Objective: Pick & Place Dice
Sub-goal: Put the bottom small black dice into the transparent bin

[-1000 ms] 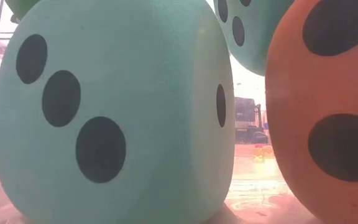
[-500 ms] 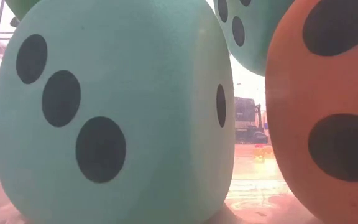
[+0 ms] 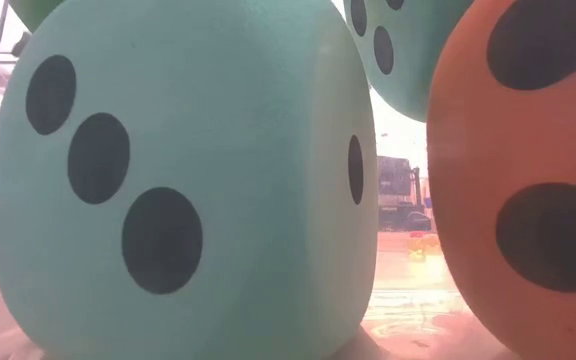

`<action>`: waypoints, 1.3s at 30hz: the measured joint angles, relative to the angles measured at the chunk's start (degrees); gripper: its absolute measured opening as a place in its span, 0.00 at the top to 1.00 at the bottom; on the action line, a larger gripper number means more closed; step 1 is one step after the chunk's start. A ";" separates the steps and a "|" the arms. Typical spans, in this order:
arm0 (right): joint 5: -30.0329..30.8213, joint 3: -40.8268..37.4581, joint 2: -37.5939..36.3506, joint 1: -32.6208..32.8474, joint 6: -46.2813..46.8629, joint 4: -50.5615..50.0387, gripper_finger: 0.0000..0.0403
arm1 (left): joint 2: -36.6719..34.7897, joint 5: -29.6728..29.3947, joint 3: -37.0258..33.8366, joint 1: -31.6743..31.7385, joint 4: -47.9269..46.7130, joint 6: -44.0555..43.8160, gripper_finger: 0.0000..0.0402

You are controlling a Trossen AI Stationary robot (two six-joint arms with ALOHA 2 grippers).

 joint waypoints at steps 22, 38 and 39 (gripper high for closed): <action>0.00 0.00 0.00 0.00 0.00 0.01 0.15 | 0.00 0.00 -0.61 -0.02 1.52 0.61 0.60; 0.00 0.01 0.00 0.01 0.00 0.01 0.15 | 2.26 1.76 -0.49 -0.09 1.50 0.37 0.70; 0.01 0.00 0.00 0.00 0.00 0.04 0.15 | 2.50 1.74 -0.32 -0.11 1.45 0.39 0.70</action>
